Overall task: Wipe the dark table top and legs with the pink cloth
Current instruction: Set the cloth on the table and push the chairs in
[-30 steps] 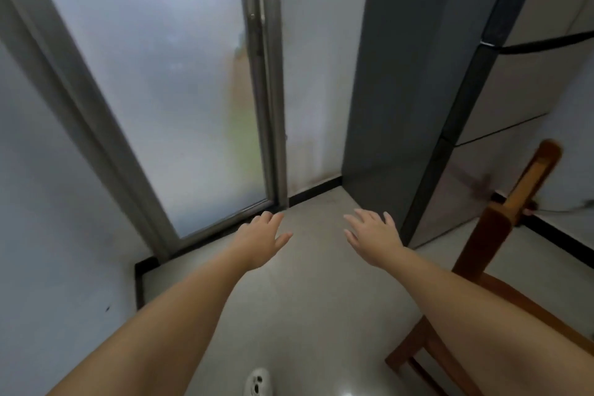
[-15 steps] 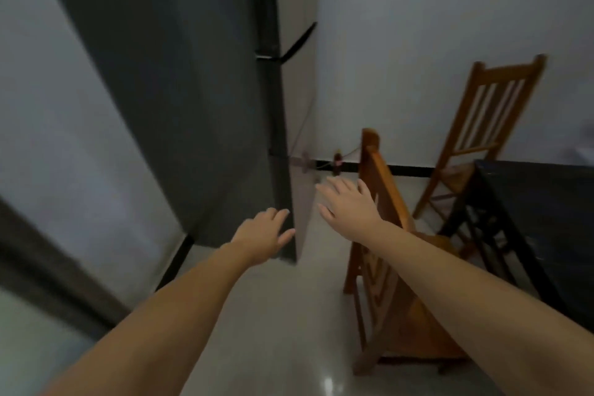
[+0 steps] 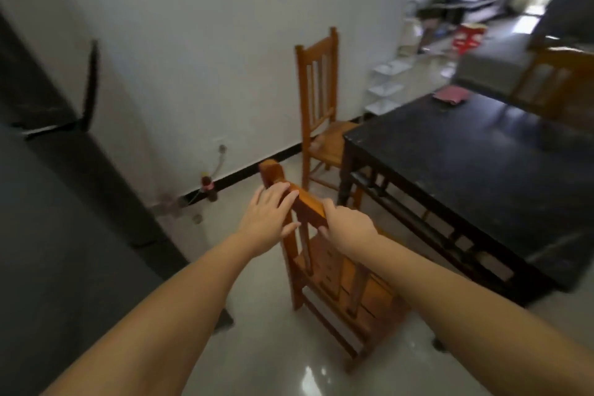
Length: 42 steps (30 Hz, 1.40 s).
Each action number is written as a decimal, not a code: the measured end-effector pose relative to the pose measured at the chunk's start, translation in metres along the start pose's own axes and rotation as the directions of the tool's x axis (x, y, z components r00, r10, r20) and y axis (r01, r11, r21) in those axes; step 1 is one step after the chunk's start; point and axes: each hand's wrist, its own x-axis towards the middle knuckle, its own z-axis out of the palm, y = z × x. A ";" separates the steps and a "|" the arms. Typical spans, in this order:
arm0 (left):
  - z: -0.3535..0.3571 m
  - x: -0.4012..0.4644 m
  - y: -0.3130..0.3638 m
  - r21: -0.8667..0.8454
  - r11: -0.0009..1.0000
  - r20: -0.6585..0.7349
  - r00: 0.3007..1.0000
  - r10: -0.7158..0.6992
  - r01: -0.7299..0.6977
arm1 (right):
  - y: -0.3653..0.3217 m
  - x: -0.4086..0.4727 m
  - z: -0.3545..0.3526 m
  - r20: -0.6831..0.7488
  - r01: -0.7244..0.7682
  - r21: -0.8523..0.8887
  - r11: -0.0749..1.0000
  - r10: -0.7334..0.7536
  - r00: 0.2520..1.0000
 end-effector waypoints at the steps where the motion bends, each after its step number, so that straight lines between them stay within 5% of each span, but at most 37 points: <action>1: 0.004 0.012 -0.005 -0.019 0.997 0.000 0.997 0.076 -0.076 | 0.000 -0.002 -0.001 -0.006 -0.036 -0.009 0.999 0.036 0.999; 7: 0.008 0.063 -0.023 -0.079 0.911 0.091 0.907 0.411 -0.405 | -0.001 -0.023 -0.004 -0.061 -0.400 -0.049 0.915 0.397 0.916; 11: 0.011 0.078 -0.026 -0.155 0.870 0.050 0.876 0.479 -0.467 | 0.010 -0.061 0.001 -0.150 -0.526 -0.063 0.848 0.513 0.845; 23: 0.019 0.124 0.001 -0.243 0.708 0.029 0.725 0.688 -0.663 | 0.035 -0.074 -0.005 -0.161 -0.594 -0.100 0.799 0.576 0.802; 42: 0.053 0.284 0.092 -0.232 0.688 -0.036 0.713 0.700 -0.687 | 0.198 -0.002 -0.037 -0.158 -0.616 -0.139 0.776 0.596 0.787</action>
